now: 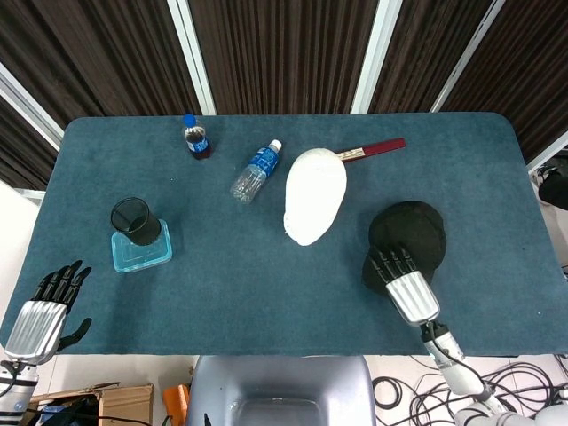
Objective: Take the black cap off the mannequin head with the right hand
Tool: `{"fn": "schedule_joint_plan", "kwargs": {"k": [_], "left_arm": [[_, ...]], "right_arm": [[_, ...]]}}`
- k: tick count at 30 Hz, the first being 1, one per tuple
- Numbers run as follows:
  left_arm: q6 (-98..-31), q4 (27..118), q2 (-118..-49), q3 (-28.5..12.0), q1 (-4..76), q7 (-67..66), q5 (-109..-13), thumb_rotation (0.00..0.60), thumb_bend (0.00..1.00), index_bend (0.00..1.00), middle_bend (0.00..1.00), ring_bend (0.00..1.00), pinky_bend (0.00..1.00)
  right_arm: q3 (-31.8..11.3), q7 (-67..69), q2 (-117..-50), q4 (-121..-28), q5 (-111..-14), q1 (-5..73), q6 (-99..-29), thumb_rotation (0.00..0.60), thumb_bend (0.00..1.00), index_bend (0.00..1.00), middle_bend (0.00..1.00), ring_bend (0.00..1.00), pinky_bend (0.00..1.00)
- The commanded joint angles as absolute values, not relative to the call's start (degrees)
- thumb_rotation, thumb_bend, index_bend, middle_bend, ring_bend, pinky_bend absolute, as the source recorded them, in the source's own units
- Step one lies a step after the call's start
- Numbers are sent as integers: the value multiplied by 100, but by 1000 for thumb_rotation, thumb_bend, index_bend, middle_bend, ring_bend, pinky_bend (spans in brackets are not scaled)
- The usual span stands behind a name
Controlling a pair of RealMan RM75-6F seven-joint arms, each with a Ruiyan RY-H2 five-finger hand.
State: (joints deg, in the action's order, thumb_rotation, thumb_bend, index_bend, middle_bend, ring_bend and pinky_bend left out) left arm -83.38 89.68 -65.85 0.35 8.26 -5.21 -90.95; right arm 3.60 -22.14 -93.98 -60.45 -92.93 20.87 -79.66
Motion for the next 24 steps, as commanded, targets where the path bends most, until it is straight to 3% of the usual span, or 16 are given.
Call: {"fn": "schedule_joint_plan", "kwargs": {"k": [1, 6, 13, 20, 24], "left_arm": [[-8330, 8968, -6590, 32, 830, -539, -9089, 600, 320, 0, 4, 60, 127], [-8306, 8975, -6607, 39, 839, -592, -9091, 600, 320, 0, 5, 60, 127], [-8311, 8981, -6620, 53, 837, -624, -9116, 600, 319, 0, 6, 60, 128], [-8458, 8979, -6614, 50, 776, -622, -9162, 600, 319, 0, 6, 61, 127], [-8471, 8974, -6616, 49, 762, -644, -9156, 600, 320, 0, 6, 60, 127]], "right_arm": [[857, -3081, -7939, -8061, -9097, 1876, -7175, 600, 0, 0, 0, 0, 0], [1021, -3648, -7217, -8960, -8887, 1876, -6797, 600, 0, 0, 0, 0, 0], [1033, -3652, -6976, -9261, -8854, 1853, -6730, 600, 0, 0, 0, 0, 0], [980, -2458, -6550, -9547, -9402, 873, -8769, 600, 0, 0, 0, 0, 0], [691, -1765, -6698, -9214, -8908, 309, -9511, 600, 0, 0, 0, 0, 0]]}}
